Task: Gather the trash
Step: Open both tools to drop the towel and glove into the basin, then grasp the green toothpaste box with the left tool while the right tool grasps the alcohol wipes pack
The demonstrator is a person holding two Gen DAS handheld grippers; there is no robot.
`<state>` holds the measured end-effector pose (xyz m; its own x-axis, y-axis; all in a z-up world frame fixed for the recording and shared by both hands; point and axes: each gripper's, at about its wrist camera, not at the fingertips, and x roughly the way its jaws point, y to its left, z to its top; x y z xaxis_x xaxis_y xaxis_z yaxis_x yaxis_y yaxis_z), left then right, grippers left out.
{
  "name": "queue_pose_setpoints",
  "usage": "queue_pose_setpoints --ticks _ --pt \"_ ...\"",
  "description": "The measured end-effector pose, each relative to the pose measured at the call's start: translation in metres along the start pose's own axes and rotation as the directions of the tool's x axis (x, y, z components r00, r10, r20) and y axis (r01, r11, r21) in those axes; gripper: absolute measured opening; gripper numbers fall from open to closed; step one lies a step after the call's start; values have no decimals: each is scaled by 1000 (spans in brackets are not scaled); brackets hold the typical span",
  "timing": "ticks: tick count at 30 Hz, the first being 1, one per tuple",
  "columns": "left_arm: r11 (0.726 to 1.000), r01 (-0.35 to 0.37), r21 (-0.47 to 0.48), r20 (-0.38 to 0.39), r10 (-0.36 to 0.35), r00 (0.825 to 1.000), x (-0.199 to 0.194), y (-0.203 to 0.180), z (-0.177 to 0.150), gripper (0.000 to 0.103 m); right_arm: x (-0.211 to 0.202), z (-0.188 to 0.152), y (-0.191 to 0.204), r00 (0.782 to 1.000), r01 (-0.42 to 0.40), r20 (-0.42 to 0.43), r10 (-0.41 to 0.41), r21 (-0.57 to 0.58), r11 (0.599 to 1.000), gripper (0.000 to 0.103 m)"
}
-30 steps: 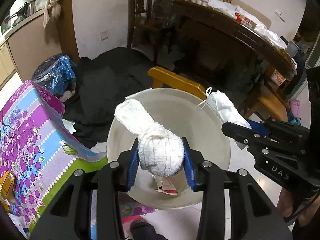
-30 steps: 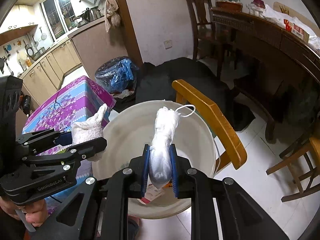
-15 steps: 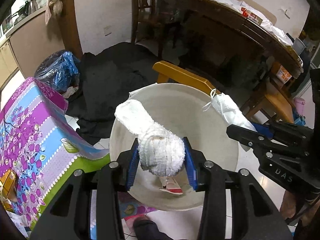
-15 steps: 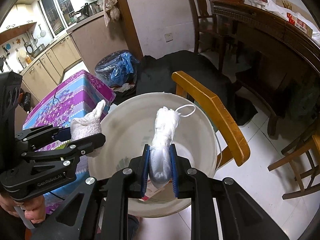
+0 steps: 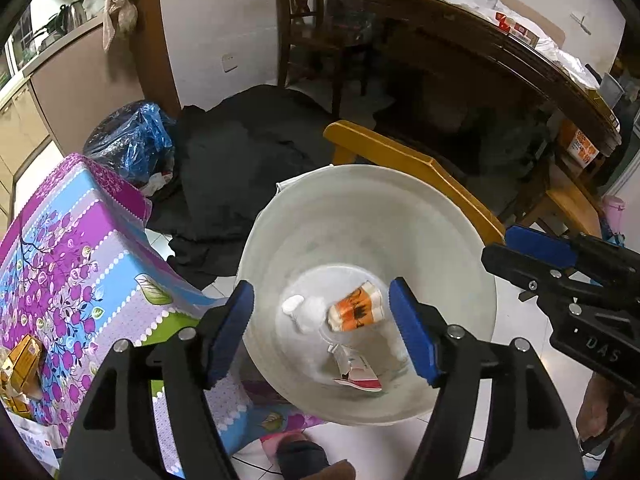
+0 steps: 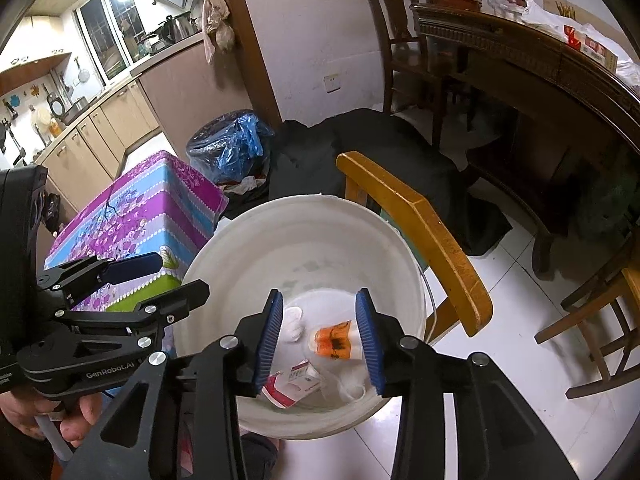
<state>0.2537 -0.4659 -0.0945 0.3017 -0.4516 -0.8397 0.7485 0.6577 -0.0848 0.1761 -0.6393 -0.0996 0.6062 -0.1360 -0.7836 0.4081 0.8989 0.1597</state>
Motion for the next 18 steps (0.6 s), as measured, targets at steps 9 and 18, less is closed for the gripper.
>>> queue_pose_setpoints --ticks 9,18 --pt "1000 -1 3 4 1 1000 -1 -1 0 67 0 -1 0 1000 -2 1 2 -2 1000 39" --pt "1000 -3 4 7 3 1000 -3 -1 -1 67 0 0 0 1000 -2 3 2 -1 1000 39"
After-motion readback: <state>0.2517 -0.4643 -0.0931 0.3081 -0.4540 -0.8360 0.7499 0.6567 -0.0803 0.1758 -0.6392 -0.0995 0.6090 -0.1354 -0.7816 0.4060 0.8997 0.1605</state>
